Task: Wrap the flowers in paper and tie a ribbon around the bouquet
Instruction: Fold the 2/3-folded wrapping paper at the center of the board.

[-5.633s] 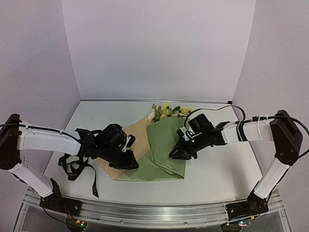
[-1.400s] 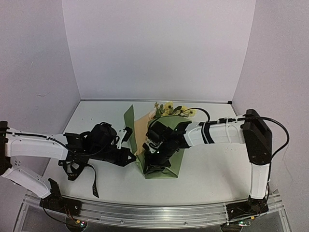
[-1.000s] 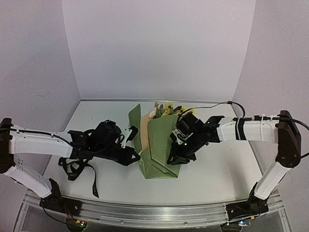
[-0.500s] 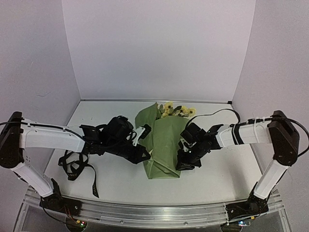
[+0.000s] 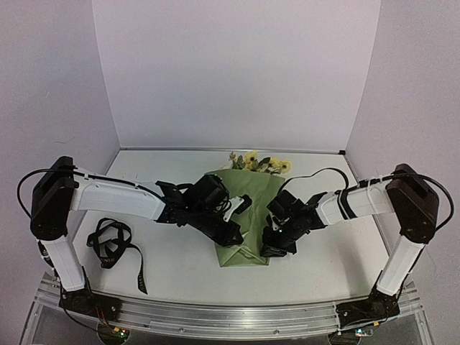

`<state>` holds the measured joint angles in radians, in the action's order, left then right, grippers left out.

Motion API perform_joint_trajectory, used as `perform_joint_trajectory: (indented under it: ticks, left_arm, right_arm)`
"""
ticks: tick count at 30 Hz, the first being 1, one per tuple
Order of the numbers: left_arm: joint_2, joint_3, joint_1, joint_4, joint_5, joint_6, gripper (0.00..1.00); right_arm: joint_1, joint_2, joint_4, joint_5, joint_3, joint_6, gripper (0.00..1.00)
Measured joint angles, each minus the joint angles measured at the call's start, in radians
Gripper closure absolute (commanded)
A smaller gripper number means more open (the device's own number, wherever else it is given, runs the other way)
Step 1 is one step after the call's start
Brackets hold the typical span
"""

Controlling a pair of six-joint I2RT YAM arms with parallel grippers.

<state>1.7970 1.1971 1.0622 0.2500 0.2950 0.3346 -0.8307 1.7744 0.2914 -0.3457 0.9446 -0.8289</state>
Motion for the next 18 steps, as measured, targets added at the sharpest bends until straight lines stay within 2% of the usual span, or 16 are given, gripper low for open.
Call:
perform_joint_trajectory:
  ticks: [5,12,18]
  left_arm:
    - [0.064,0.067,0.0,0.042,0.018,-0.025,1.0]
    - [0.117,0.123,0.0,0.087,0.028,-0.048,1.0]
    - [0.124,0.15,0.0,0.118,0.035,-0.052,1.0]
  right_arm:
    - [0.004,-0.107,-0.003,0.039,-0.057,-0.008,0.79]
    - [0.048,-0.25,-0.009,0.062,-0.085,-0.014,0.54]
    - [0.099,-0.286,-0.029,0.066,-0.085,-0.015,0.42]
